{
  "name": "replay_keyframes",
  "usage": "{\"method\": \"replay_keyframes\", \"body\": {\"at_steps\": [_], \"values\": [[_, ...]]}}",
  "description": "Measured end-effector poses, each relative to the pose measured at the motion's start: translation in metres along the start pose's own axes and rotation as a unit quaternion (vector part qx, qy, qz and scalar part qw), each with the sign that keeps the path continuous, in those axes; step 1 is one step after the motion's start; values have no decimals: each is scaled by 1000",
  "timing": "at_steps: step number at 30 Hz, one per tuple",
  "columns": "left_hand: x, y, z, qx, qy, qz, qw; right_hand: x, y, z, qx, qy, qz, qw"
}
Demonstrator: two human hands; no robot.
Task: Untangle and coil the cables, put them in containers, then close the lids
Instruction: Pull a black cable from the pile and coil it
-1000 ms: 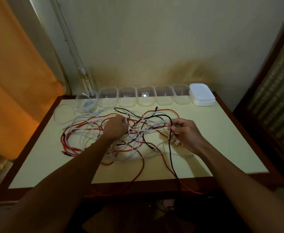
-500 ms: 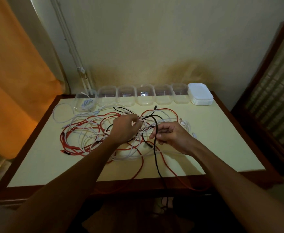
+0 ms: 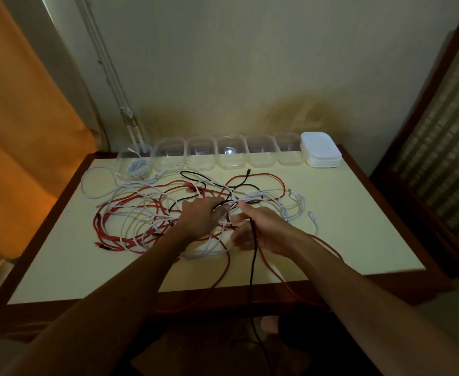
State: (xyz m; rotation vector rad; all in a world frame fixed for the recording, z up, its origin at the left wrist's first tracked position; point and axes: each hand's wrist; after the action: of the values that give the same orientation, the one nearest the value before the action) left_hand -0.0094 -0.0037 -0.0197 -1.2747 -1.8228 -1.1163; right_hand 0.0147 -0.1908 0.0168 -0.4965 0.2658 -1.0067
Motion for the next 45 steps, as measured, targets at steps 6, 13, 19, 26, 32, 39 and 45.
{"method": "replay_keyframes", "body": {"at_steps": [6,13,19,26,32,39,45], "values": [[4,-2,10,4,25,48,999,23,6,-3,35,4,50,998],[18,-4,7,35,-147,51,987,35,19,-7,33,57,-17,998],[28,-5,35,76,-65,-18,995,62,23,-1,4,117,-42,992],[34,-1,18,6,-58,-32,998,52,25,24,81,-217,-163,959],[30,3,2,-34,-70,3,997,31,28,39,143,-252,-88,953],[35,-1,14,-26,-82,-17,996,33,36,50,106,-285,-124,945],[37,9,0,-48,-100,-53,992,12,28,56,178,-341,-60,921]]}}
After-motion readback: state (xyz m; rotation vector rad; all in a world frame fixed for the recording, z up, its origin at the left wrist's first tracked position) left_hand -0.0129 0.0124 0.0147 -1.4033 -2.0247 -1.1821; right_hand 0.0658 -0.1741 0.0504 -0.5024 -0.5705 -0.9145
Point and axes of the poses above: each hand's wrist, its own y-axis towards the middle knuckle, its own x-axis out of the back of the hand, z = x × y, and after that the axes turned 13 degrees about -z, right-handed
